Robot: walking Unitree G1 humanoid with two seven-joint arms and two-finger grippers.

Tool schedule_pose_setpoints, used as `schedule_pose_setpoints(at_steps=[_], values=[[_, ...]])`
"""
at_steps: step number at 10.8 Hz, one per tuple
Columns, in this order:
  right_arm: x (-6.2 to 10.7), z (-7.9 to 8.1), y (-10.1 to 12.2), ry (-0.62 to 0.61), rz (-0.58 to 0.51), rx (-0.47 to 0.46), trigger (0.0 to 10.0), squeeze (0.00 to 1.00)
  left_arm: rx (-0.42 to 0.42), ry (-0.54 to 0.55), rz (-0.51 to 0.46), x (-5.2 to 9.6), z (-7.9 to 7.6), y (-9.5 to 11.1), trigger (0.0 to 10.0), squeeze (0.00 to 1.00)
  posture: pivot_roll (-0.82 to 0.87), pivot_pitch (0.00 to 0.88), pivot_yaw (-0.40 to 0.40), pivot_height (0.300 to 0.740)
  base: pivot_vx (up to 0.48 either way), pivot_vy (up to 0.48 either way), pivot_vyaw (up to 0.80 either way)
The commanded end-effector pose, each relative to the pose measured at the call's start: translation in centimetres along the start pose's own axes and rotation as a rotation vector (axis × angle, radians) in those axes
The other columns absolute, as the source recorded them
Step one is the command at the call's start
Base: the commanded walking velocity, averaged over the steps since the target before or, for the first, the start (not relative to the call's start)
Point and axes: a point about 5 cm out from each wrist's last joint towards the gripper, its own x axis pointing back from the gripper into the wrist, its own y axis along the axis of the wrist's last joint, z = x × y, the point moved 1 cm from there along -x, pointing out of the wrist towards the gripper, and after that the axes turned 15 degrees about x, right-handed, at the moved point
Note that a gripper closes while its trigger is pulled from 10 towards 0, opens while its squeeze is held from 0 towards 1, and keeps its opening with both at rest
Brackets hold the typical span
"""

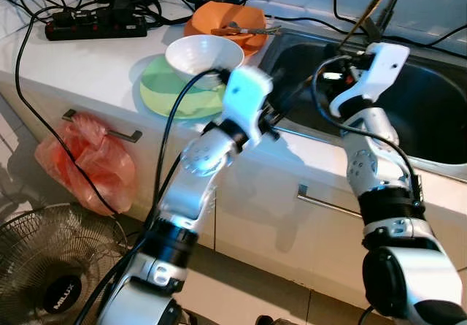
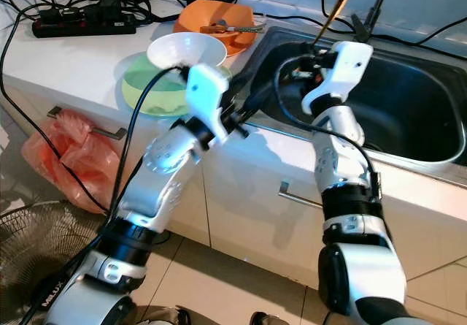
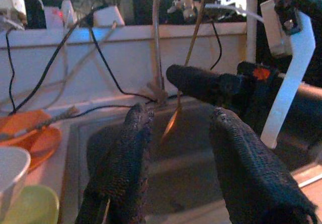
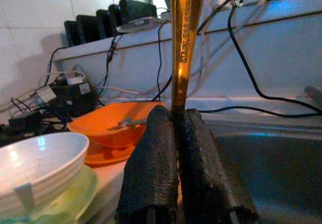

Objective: Kitchen organization

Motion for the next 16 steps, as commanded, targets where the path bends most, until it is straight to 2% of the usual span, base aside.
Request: schedule_pose_setpoints(at_steps=[1, 3, 5, 10, 11, 14, 15, 16], values=[[-0.1, -0.6, 0.1, -0.022, -0.005, 0.02, 10.0, 0.0, 0.026, 0.017, 0.017, 0.5, 0.5, -0.4, 10.0, 0.0, 0.03, 0.097, -0.048, 0.74, 0.0, 0.0, 0.0], [-0.1, -1.0, -0.4, -0.03, 0.008, 0.034, 10.0, 0.0, 0.035, 0.023, 0.052, 1.1, 1.0, -0.9, 10.0, 0.0, 0.03, 0.098, -0.047, 0.74, 0.0, 0.0, 0.0], [0.1, -1.4, -0.8, -0.053, 0.014, 0.053, 10.0, 0.0, 0.0, 0.039, 0.112, 1.7, 1.4, -1.5, 10.0, 0.0, 0.03, 0.102, -0.046, 0.74, 0.0, 0.0, 0.0], [0.9, -2.4, -2.2, -0.095, 0.057, 0.122, 10.0, 0.0, -0.005, 0.007, 0.161, 2.3, 0.6, -1.9, 10.0, 0.0, 0.05, 0.101, -0.043, 0.74, 0.0, 0.0, 0.0], [1.3, -3.3, -2.8, -0.126, 0.09, 0.142, 10.0, 0.0, -0.004, 0.005, 0.167, 2.3, 0.4, -1.9, 10.0, 0.0, 0.05, 0.098, -0.041, 0.74, 0.0, 0.0, 0.0], [2.1, -4.5, -3.9, -0.167, 0.145, 0.169, 10.0, 0.0, -0.001, -0.001, 0.169, 2.3, 0.2, -1.7, 10.0, 0.0, 0.05, 0.095, -0.039, 0.74, 0.0, 0.0, 0.0], [2.6, -4.7, -4.5, -0.175, 0.17, 0.171, 10.0, 0.0, 0.017, 0.024, 0.174, 2.7, 0.9, -1.8, 10.0, 0.0, 0.06, 0.093, -0.038, 0.74, 0.0, 0.0, 0.0], [2.9, -4.8, -5.0, -0.181, 0.191, 0.171, 10.0, 0.0, 0.029, 0.071, 0.195, 3.5, 2.2, -2.4, 10.0, 0.0, 0.06, 0.095, -0.037, 0.74, 0.0, 0.0, 0.0]])
